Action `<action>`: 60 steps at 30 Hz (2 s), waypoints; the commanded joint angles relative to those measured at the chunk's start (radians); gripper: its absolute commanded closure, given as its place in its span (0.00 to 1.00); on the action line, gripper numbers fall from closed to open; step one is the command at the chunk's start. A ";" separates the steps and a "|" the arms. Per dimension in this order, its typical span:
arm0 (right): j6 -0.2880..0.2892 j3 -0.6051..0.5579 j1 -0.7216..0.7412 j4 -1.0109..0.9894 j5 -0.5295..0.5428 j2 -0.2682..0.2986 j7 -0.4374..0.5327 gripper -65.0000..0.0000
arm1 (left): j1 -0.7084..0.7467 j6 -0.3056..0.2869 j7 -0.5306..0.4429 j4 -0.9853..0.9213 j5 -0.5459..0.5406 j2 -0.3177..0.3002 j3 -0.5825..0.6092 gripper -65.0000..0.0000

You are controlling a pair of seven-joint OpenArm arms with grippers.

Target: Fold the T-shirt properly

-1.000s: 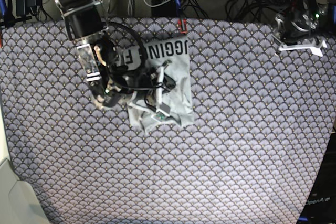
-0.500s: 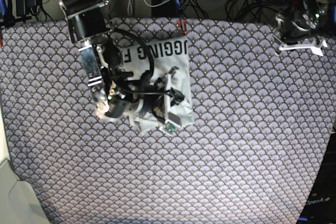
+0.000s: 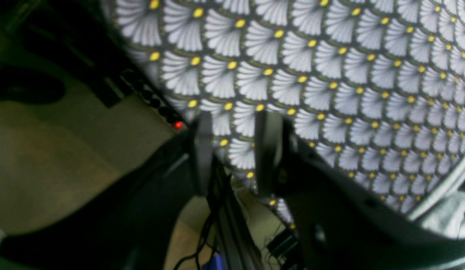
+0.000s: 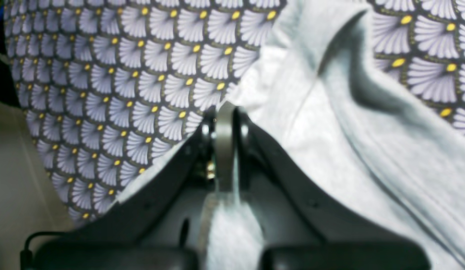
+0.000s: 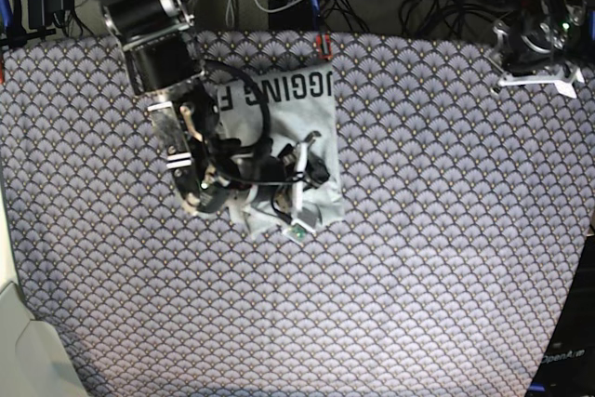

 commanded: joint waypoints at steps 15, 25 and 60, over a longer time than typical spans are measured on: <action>0.007 -0.037 -0.029 0.403 0.020 0.154 -0.200 1.00 | 0.151 -0.006 -0.006 0.053 -0.003 -0.144 0.007 0.71; 0.007 0.316 -0.444 0.816 0.020 0.453 -0.276 1.00 | 0.310 -0.008 -0.018 0.040 0.006 -0.196 0.102 0.71; 0.007 0.453 -0.642 -0.759 -0.421 0.347 0.819 1.00 | -0.038 -0.002 -0.767 -1.276 0.375 0.062 0.881 1.00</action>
